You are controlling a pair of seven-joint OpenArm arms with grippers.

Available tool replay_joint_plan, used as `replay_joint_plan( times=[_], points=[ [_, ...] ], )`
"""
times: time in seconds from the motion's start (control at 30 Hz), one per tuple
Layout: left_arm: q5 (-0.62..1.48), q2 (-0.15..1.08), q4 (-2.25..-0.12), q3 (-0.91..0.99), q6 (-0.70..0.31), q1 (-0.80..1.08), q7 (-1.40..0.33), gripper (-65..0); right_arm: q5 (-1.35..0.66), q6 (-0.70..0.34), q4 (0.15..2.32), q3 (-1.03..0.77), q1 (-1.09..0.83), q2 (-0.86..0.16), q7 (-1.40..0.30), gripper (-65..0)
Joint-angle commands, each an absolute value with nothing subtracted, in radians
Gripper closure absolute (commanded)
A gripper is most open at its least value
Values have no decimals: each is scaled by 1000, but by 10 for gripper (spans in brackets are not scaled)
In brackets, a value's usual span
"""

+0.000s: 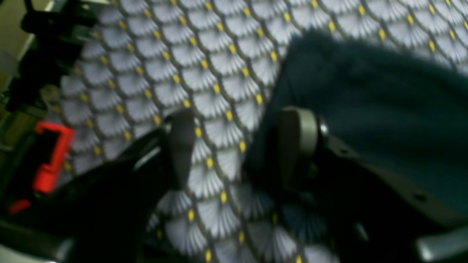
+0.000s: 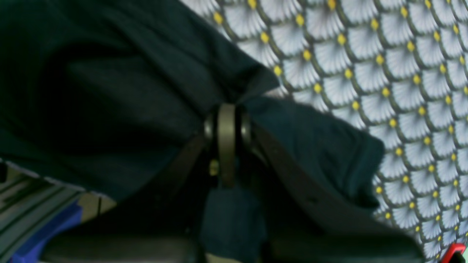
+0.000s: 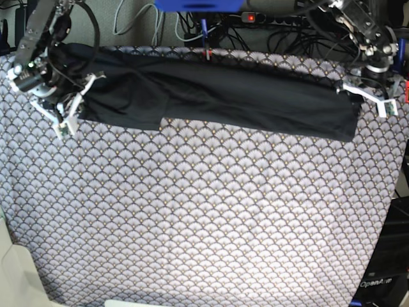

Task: Fold the T-shirt properly
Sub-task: 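Pull the sleeve end toward the robot with the right gripper, left holding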

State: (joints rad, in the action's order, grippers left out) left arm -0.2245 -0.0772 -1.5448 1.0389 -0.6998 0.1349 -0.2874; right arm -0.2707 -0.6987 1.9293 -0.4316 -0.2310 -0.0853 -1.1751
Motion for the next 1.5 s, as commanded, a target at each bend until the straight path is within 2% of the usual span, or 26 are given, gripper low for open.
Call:
replay_joint_plan(
  times=[0.0, 0.33, 0.97, 1.13, 1.3, 1.47],
  points=[
    [-208, -65, -1561, 1038, -698, 133, -265, -348, -277, -698, 1952, -461, -239, -97, -1153, 0],
    [-209, -62, -1534, 1036, -698, 116, -265, -348, -277, -698, 1954, -588, -292, -119, -1112, 0],
    [-205, -44, -1511, 1038, -698, 113, -265, -349, -271, -698, 1940, -582, -367, -87, -1121, 0],
    [-200, -44, -1511, 1038, -698, 113, -265, -351, -269, -698, 1882, -582, -358, -93, -1121, 0],
    [-200, -44, -1511, 1038, -698, 113, -265, -351, -269, -698, 1767, -587, -338, -111, -1122, -54],
    [-200, -44, -1511, 1038, -698, 114, -265, -351, -269, -698, 1676, -588, -328, -128, -1116, -57]
  ],
)
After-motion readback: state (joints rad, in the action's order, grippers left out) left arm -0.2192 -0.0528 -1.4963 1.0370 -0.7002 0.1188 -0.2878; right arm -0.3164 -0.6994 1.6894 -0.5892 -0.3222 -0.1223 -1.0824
